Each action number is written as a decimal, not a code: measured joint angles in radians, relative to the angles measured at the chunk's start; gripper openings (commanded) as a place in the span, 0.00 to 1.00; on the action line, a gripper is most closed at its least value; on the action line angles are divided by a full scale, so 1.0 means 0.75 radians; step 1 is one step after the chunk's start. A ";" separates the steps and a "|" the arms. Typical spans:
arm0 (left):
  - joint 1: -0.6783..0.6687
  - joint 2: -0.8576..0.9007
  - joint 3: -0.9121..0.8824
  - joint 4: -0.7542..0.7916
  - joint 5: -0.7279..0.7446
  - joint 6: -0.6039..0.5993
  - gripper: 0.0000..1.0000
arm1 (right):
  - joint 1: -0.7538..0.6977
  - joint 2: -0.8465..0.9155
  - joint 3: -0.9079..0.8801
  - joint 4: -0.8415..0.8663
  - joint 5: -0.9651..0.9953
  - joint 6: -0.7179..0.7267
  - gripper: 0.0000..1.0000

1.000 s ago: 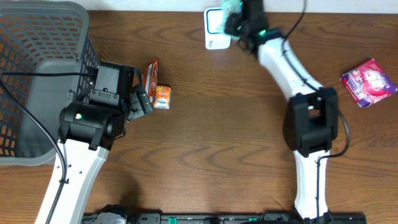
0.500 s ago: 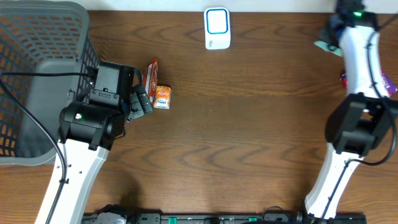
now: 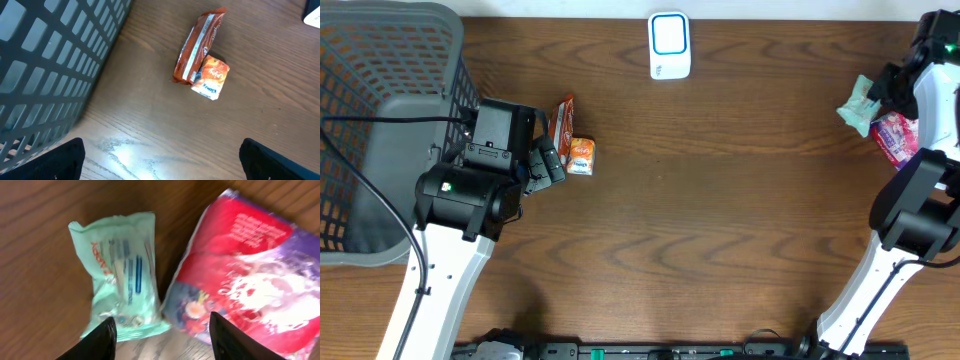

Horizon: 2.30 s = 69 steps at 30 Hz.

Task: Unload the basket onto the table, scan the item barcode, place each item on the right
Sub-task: 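Carry the wipes pack right and drop it beside the pad pack, then reach the right gripper to the orange pouch and grasp it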

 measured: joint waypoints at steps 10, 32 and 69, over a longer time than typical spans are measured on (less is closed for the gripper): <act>0.000 0.000 0.000 0.001 0.000 0.000 0.98 | 0.075 -0.141 -0.001 -0.016 -0.407 0.000 0.55; 0.000 0.000 0.000 0.000 0.000 0.000 0.98 | 1.012 -0.222 -0.133 -0.061 -0.683 -0.048 0.99; 0.000 0.000 0.000 0.001 0.000 0.000 0.98 | 1.356 -0.206 -0.830 1.112 -0.636 0.541 0.80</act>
